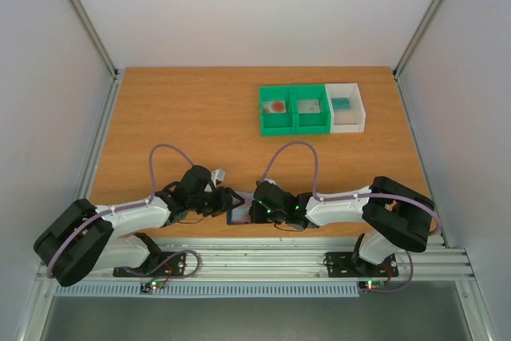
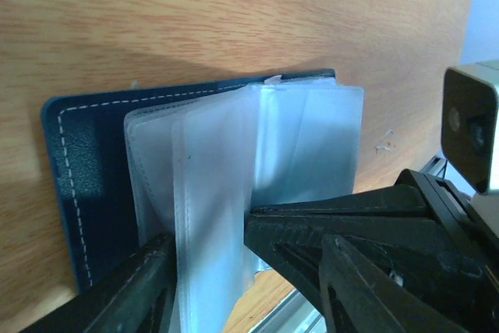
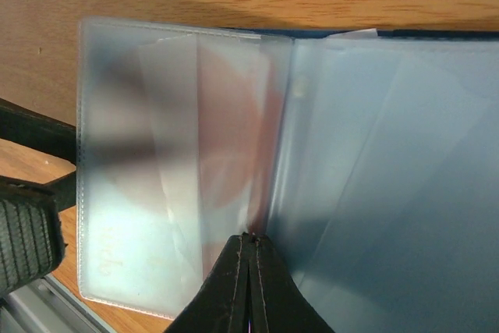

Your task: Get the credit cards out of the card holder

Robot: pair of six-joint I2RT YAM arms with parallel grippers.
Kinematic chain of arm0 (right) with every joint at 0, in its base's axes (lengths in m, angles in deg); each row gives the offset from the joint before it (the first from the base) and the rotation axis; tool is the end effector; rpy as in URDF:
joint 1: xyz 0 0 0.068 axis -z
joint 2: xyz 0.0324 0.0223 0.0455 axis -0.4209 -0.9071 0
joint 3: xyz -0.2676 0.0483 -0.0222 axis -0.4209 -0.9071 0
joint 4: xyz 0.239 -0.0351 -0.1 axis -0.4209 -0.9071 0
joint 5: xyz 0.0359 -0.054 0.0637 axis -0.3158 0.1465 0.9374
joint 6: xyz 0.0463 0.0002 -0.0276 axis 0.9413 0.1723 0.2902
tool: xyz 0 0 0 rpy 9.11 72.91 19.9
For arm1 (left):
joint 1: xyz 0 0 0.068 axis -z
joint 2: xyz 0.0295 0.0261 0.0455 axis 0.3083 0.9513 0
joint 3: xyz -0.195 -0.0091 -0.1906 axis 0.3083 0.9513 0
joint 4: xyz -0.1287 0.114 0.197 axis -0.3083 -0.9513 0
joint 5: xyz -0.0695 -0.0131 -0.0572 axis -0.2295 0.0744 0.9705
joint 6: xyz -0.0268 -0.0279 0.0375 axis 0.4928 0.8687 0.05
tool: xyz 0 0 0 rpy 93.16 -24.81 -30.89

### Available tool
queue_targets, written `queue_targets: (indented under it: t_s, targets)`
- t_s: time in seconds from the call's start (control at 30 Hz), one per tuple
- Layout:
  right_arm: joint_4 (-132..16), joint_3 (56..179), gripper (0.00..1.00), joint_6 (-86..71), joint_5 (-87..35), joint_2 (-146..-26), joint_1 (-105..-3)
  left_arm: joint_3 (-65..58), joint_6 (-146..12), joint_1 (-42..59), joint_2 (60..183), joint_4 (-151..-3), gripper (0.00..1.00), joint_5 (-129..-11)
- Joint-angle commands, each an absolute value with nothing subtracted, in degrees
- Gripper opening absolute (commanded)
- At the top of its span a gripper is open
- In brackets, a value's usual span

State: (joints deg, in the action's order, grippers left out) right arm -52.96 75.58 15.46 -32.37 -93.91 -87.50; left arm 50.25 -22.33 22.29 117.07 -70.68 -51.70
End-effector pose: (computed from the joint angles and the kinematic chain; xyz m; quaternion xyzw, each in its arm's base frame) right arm 0.1251 0.2429 0.1246 -0.2691 0.9031 0.2482 0.2244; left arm 0.1475 -0.1455 0.1317 -0.0386 0.9000 -0.4236 0.0957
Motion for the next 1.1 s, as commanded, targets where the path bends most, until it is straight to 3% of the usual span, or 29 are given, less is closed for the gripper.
queue_targets:
  t_s: [0.0, 0.33, 0.43, 0.63, 0.83, 0.97, 1.07]
  targets:
    - [-53.81, 74.36, 0.01, 16.03, -32.67, -95.87, -87.21, 50.4, -22.58, 22.65, 115.18, -67.7, 0.47, -50.57]
    - [-51.79, 73.18, 0.07, 15.84, -32.22, -94.14, -87.22, 49.77, -23.15, 22.57, 111.35, -72.44, 0.13, -51.77]
    - [-51.81, 73.01, 0.08, 15.93, -32.22, -93.83, -87.21, 49.36, -23.51, 22.67, 111.52, -73.19, 0.16, -51.92]
    - [-51.78, 72.81, 0.02, 15.98, -32.36, -94.18, -87.21, 48.85, -23.45, 22.81, 111.37, -73.85, 0.31, -52.02]
    - [-51.62, 72.37, 0.01, 16.11, -32.75, -94.16, -87.22, 48.48, -23.75, 22.93, 110.32, -75.37, 0.21, -52.53]
    - [-51.44, 72.32, 0.01, 16.1, -32.61, -94.23, -87.21, 48.14, -23.72, 23.24, 109.13, -76.37, 0.35, -53.05]
    - [-50.63, 71.84, 0.01, 16.18, -32.77, -93.94, -87.21, 47.82, -23.51, 23.43, 108.52, -76.76, 0.39, -53.3]
